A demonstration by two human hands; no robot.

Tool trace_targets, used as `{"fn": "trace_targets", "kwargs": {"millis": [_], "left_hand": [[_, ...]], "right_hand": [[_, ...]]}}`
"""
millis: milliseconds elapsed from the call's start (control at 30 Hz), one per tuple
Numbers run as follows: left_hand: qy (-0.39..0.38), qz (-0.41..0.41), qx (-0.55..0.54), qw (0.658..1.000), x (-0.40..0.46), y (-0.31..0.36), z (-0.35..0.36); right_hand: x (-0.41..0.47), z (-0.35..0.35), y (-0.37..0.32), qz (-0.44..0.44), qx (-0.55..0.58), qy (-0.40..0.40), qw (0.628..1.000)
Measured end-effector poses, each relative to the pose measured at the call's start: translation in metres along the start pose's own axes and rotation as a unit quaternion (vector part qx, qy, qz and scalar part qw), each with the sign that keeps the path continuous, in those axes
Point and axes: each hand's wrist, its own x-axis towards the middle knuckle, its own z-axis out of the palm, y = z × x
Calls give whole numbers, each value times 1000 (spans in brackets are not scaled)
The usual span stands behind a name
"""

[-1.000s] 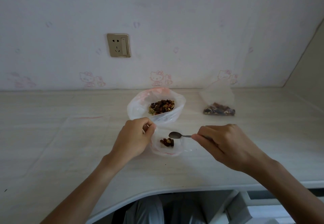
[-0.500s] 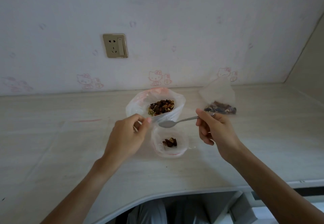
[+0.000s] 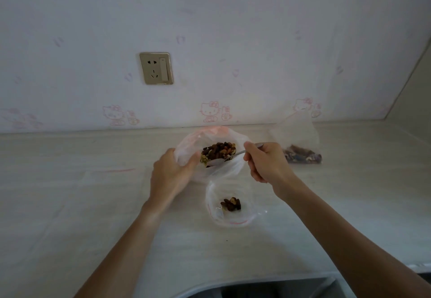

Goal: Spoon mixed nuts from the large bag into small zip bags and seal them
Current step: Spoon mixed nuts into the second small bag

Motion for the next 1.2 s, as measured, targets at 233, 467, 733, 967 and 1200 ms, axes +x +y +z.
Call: {"fn": "trace_targets", "kwargs": {"millis": [233,467,733,967,1200], "left_hand": [[31,85,-64,994,-8,-2,7],[39,111,-81,990,-10,0,8],[40,128,-84,987,-12,0,4],[31,144,-95,985,-12,4,6],[10,146,-114,983,-10,2,6]], "right_hand": [[4,14,5,124,-31,-18,992],[13,8,8,162,36,-33,986],[21,14,5,183,-9,-31,983],[25,23,11,178,17,35,983],[27,36,13,123,25,57,990]]}}
